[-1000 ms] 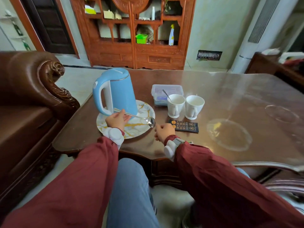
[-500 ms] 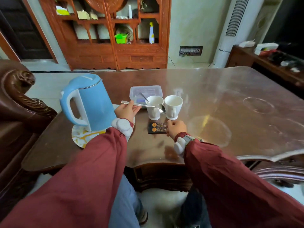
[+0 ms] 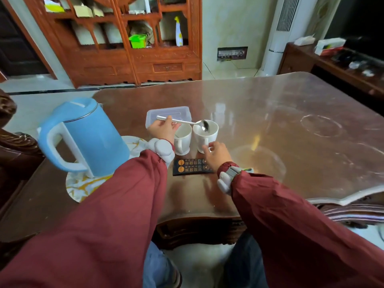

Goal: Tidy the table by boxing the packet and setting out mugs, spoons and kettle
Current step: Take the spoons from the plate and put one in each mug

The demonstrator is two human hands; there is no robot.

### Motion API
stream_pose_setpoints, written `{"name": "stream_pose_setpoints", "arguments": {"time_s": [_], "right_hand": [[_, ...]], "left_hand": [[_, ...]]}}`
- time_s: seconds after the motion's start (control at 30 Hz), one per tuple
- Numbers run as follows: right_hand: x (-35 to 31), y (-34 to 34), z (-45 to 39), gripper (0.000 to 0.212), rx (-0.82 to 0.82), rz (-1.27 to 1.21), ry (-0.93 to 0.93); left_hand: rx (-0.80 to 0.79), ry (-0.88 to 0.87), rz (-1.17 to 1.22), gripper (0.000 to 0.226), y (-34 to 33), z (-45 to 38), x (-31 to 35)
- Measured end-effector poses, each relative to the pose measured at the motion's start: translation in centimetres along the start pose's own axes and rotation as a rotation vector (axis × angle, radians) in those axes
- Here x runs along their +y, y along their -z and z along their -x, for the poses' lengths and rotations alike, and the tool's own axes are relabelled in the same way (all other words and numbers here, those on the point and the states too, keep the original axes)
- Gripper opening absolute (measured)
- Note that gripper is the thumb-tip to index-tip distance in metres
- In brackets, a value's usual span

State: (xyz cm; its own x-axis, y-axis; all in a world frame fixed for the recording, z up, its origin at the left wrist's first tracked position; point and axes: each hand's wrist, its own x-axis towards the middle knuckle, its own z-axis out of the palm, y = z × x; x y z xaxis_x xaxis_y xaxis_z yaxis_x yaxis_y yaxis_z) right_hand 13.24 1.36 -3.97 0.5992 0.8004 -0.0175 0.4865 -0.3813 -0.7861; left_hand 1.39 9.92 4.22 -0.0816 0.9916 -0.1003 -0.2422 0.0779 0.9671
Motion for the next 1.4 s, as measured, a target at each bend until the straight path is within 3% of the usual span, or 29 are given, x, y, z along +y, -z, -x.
{"name": "stream_pose_setpoints", "arguments": {"time_s": [0.5,0.7,0.9,1.07,1.27,1.4], "right_hand": [[1.3,-0.7,-0.6,0.027,0.035,0.042,0.135],[1.2,-0.8,-0.4,0.025,0.044,0.006,0.112],[1.0,-0.9,-0.4,0.025,0.043,0.018,0.089],[0.2,-0.5,-0.5,0.026,0.038,-0.018,0.007],[-1.1,0.1,0.4,0.033,0.054,-0.085,-0.103],[-2.6,0.4,1.4,0.017,0.048,-0.073,-0.077]], "left_hand": [[-0.042,-0.153,-0.475,0.025,-3.5,-1.7,-2.7],[-0.054,-0.078,-0.454,0.042,-3.5,-1.4,-3.9],[-0.062,-0.041,-0.312,0.022,-2.7,-0.7,-3.8],[-0.053,0.024,-0.252,0.037,-1.6,0.3,-4.2],[-0.068,0.031,-0.187,0.032,0.4,1.4,-4.1],[-0.074,0.038,-0.168,0.026,2.2,2.1,-3.1]]}}
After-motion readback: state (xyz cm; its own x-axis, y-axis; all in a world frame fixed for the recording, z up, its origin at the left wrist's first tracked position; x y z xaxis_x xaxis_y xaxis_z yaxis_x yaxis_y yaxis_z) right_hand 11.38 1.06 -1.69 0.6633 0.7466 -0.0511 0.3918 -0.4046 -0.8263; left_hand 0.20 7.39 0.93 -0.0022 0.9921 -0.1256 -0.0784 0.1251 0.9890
